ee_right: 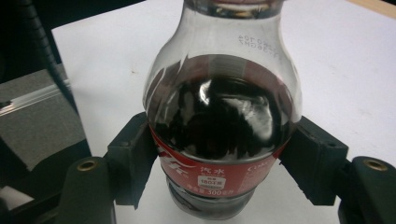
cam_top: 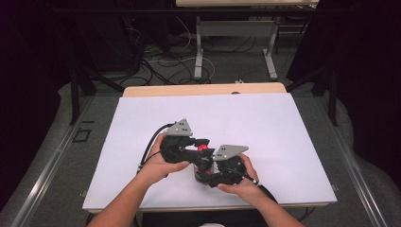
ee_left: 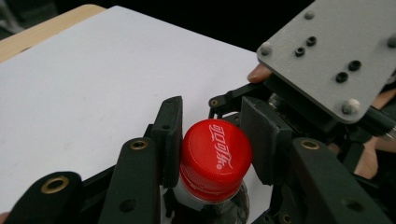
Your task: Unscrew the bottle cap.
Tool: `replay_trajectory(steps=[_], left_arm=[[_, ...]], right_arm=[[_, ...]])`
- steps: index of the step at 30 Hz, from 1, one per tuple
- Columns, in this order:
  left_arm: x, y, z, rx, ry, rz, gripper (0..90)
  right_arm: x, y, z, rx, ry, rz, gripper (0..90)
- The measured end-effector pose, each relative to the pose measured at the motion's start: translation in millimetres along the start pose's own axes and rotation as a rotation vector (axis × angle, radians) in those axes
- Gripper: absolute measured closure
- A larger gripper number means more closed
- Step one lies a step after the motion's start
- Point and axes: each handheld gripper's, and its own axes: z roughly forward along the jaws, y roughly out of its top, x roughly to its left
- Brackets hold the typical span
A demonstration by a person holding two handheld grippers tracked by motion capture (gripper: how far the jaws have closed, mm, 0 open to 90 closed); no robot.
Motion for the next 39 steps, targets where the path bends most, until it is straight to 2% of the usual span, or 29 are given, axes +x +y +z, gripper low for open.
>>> replay_trajectory(steps=[2,3,4,5,7,8,10,11,14,20,23,27,28,29,30,31,33,39], left_arm=[[-7.7,0.2,1.0,-0.008,0.072,-0.028,60.9],[-11.1,0.1,1.7,-0.016,0.109,-0.029,61.0],[-14.6,0.0,2.2,-0.020,0.144,-0.052,61.0],[-17.5,-0.1,3.0,-0.026,0.166,-0.073,61.0],[-23.3,0.0,3.4,-0.042,0.223,-0.074,61.1],[-25.0,0.5,3.7,-0.043,0.234,-0.079,61.1],[-25.4,1.5,3.6,-0.044,0.240,-0.083,61.0],[-24.9,1.4,3.4,-0.049,0.240,-0.084,61.0],[-23.6,1.5,1.5,-0.058,0.222,-0.106,61.0],[-20.2,5.4,-4.2,-0.049,0.218,-0.099,61.1],[-19.0,7.6,-8.0,-0.059,0.214,-0.111,61.0],[-13.3,8.5,-13.7,-0.059,0.238,-0.120,61.1],[-11.0,8.4,-15.4,-0.055,0.244,-0.123,61.1],[-8.8,7.9,-16.7,-0.052,0.248,-0.130,61.1],[-6.7,7.2,-17.8,-0.050,0.252,-0.136,61.0],[-4.5,6.4,-18.7,-0.047,0.256,-0.141,61.1],[-0.2,4.6,-20.7,-0.044,0.265,-0.153,61.1],[15.9,-4.6,-24.9,-0.037,0.301,-0.196,61.1]], right_arm=[[0.0,0.3,-0.2,0.002,-0.015,-0.002,31.0],[0.8,0.5,-0.7,0.010,-0.021,0.006,31.0],[1.1,0.3,0.0,-0.001,-0.032,0.005,31.0],[1.4,0.4,-0.1,-0.001,-0.042,0.006,31.0],[2.6,0.8,-0.9,0.009,-0.057,-0.001,30.9],[3.4,0.4,0.1,-0.005,-0.079,-0.003,31.0],[2.8,0.2,-0.4,0.007,-0.070,-0.013,31.0],[2.5,0.2,-1.0,0.012,-0.062,-0.003,31.0],[2.4,-0.1,-0.7,0.002,-0.068,-0.005,31.0],[0.0,-0.6,-0.2,0.012,-0.059,-0.004,31.0],[-0.5,-2.2,1.3,0.002,-0.066,0.001,30.9],[-2.7,-2.9,0.5,0.010,-0.072,0.018,30.9],[-3.7,-3.5,0.7,-0.002,-0.075,0.019,30.9],[-4.8,-3.5,-0.5,0.010,-0.078,0.021,30.9],[-5.2,-4.1,-0.1,-0.009,-0.086,0.030,30.9],[-7.3,-4.0,-1.3,0.005,-0.081,0.017,30.9],[-8.6,-4.7,-1.7,-0.010,-0.100,0.027,30.9],[-14.8,-5.9,-4.2,-0.019,-0.114,0.044,30.9]])
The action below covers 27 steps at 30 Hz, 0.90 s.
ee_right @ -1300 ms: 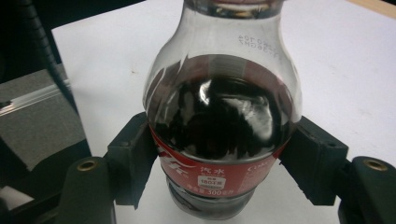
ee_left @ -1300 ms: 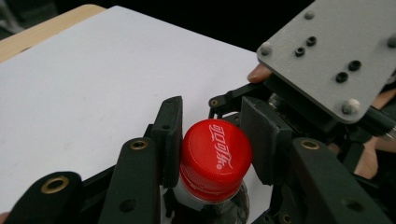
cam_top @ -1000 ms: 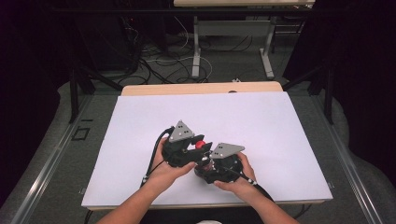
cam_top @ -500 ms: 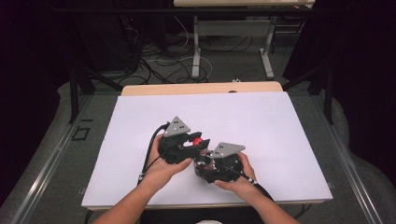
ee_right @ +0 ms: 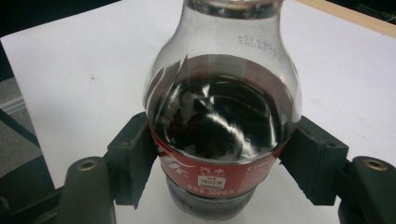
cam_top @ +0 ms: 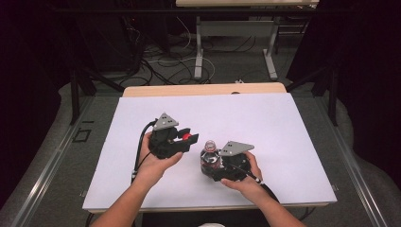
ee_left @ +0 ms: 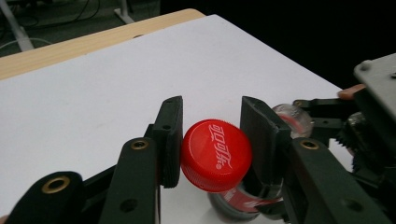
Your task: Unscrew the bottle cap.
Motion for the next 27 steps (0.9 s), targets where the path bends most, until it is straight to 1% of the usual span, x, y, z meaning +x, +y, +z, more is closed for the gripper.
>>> replay_trajectory(steps=[1,2,3,6,9,10,12,14,15,16,17,18,19,20,21,23,24,25,26,27], left_arm=[[3.0,-1.4,0.7,-0.002,0.008,-0.013,61.1],[5.4,-2.8,1.5,-0.006,0.022,-0.019,61.1],[8.2,-4.2,1.6,-0.001,0.023,-0.032,61.1],[16.2,-8.9,1.9,-0.006,0.036,-0.063,61.0],[24.0,-13.9,1.4,-0.008,0.050,-0.091,61.1],[26.5,-15.6,1.3,-0.009,0.063,-0.096,61.1],[31.7,-19.4,0.4,-0.007,0.081,-0.109,61.1],[37.0,-22.7,-1.2,-0.006,0.083,-0.123,61.1],[40.2,-24.2,-2.4,0.001,0.089,-0.125,61.1],[42.0,-25.8,-2.3,-0.006,0.098,-0.127,61.1],[44.1,-27.4,-2.8,-0.004,0.100,-0.138,61.1],[46.2,-28.5,-3.6,0.004,0.103,-0.138,61.0],[48.3,-30.5,-3.6,-0.004,0.112,-0.142,61.1],[49.6,-31.6,-4.3,0.004,0.113,-0.155,61.1],[51.8,-33.3,-4.3,-0.003,0.118,-0.157,61.1],[54.9,-35.3,-5.4,0.004,0.122,-0.167,61.0],[56.2,-36.5,-5.2,-0.001,0.128,-0.165,61.1],[56.8,-37.6,-5.6,-0.001,0.128,-0.177,61.1],[58.0,-38.2,-6.5,0.005,0.124,-0.178,61.1],[58.6,-39.1,-6.7,-0.001,0.130,-0.182,61.1]], right_arm=[[-1.0,-0.2,0.0,-0.007,-0.006,0.003,30.9],[-2.3,0.1,-1.3,0.008,-0.006,0.008,30.9],[-3.4,-0.4,-0.6,-0.011,-0.018,0.011,30.9],[-6.6,-0.3,-1.8,-0.013,-0.024,0.025,30.9],[-10.7,-0.4,-0.3,-0.018,-0.036,0.024,30.9],[-11.8,-0.1,0.3,-0.017,-0.032,0.026,30.9],[-14.3,1.0,1.0,-0.011,-0.043,0.027,30.9],[-17.4,3.1,2.4,-0.012,-0.050,0.027,30.8],[-19.1,4.2,3.7,-0.018,-0.055,0.028,30.8],[-21.1,6.0,4.1,-0.014,-0.060,0.034,30.9],[-22.7,7.3,5.1,-0.018,-0.066,0.036,30.8],[-25.2,9.5,6.5,-0.018,-0.071,0.036,30.8],[-27.2,11.9,6.7,0.001,-0.076,0.032,30.8],[-29.5,13.9,9.8,-0.020,-0.090,0.035,30.9],[-31.3,16.1,10.8,-0.018,-0.092,0.044,30.8],[-36.9,21.3,14.4,-0.022,-0.107,0.048,30.9],[-39.5,23.8,15.9,-0.024,-0.115,0.047,30.8],[-41.6,26.3,17.1,-0.026,-0.118,0.058,30.8],[-43.9,29.0,18.2,-0.026,-0.116,0.068,30.8],[-46.2,31.4,19.6,-0.031,-0.114,0.074,30.8]])
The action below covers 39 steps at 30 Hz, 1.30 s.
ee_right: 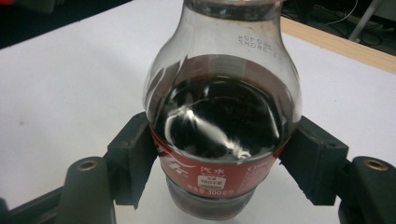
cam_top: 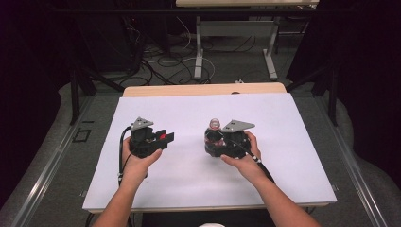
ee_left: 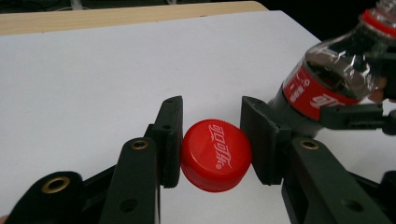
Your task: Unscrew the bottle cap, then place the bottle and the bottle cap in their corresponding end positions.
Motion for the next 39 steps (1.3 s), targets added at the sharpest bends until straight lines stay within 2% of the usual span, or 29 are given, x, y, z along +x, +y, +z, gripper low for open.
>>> replay_trajectory(steps=[1,2,7,17,19,24,28,30,31,34,35,36,39], left_arm=[[0.2,-0.7,0.5,-0.013,0.002,-0.013,61.1],[1.8,-0.5,-0.9,0.002,0.000,-0.007,61.1],[4.2,-3.3,-1.9,-0.001,0.012,-0.010,61.1],[5.4,-5.7,-0.7,-0.005,0.015,-0.023,61.1],[5.7,-6.1,-1.0,-0.010,0.019,-0.028,61.1],[6.2,-6.9,-0.7,-0.007,0.020,-0.024,61.1],[8.5,-7.8,-0.9,-0.008,0.028,-0.021,61.1],[8.7,-8.9,-0.4,-0.020,0.031,-0.034,61.1],[10.0,-8.7,-1.5,-0.005,0.031,-0.026,61.1],[11.0,-9.9,-1.1,-0.008,0.032,-0.040,61.1],[12.2,-9.8,-1.7,-0.002,0.030,-0.031,61.1],[11.7,-10.4,-0.5,-0.017,0.035,-0.041,61.1],[12.4,-10.8,-0.3,-0.021,0.036,-0.050,61.1]], right_arm=[[-1.4,2.5,1.5,-0.001,-0.010,0.002,30.8],[-2.9,4.9,3.6,-0.004,-0.015,0.000,30.8],[-13.9,16.7,15.0,0.001,-0.051,-0.005,30.8],[-40.4,29.2,38.8,-0.013,-0.117,0.051,30.8],[-43.8,29.7,44.4,-0.015,-0.126,0.046,30.8],[-44.9,27.2,59.5,-0.015,-0.135,0.079,30.7],[-42.7,23.7,70.3,-0.015,-0.147,0.060,30.7],[-41.7,22.7,74.0,-0.011,-0.143,0.068,30.6],[-42.0,21.7,77.0,-0.014,-0.148,0.062,30.5],[-41.8,19.3,82.5,-0.010,-0.142,0.078,30.4],[-41.2,18.4,84.2,-0.002,-0.152,0.077,30.4],[-41.2,17.1,86.6,-0.002,-0.155,0.067,30.4],[-39.1,14.2,90.9,0.005,-0.156,0.073,30.4]])
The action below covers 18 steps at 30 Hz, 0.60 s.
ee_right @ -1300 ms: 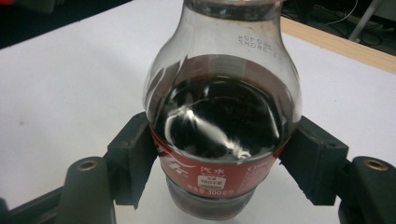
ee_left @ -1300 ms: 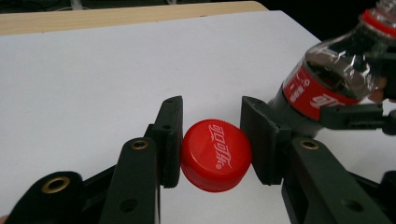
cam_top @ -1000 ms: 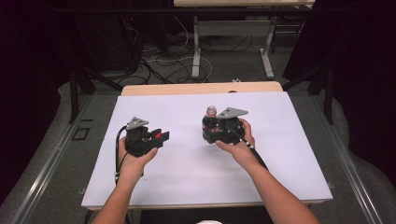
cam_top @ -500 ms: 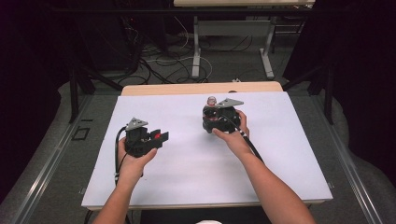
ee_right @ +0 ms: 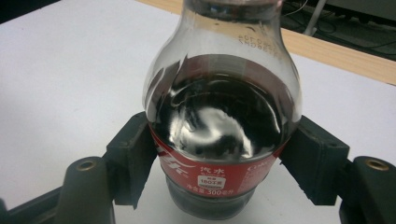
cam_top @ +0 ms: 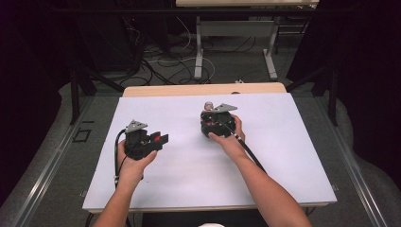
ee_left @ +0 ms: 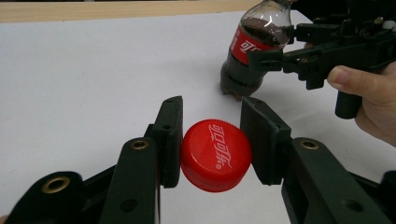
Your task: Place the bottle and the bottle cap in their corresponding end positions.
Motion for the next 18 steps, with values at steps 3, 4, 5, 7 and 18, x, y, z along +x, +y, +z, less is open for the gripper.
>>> replay_trajectory(steps=[3,4,5,7,18], left_arm=[[1.6,-0.2,-0.1,0.005,0.002,0.005,61.1],[1.8,-0.3,0.0,0.005,0.002,0.005,61.1],[2.8,0.2,-1.0,0.019,-0.001,0.014,61.1],[2.5,-0.6,0.1,0.005,0.003,0.006,61.1],[1.2,-1.1,0.7,0.009,0.002,-0.001,61.1]], right_arm=[[2.9,-3.0,1.4,0.002,0.006,0.007,30.3],[3.9,-3.8,1.2,0.005,0.013,0.002,30.3],[4.6,-5.0,1.6,-0.001,0.014,-0.011,30.2],[8.3,-6.9,1.4,0.003,0.009,-0.007,30.1],[9.2,-10.9,1.4,-0.016,-0.001,0.009,27.8]])
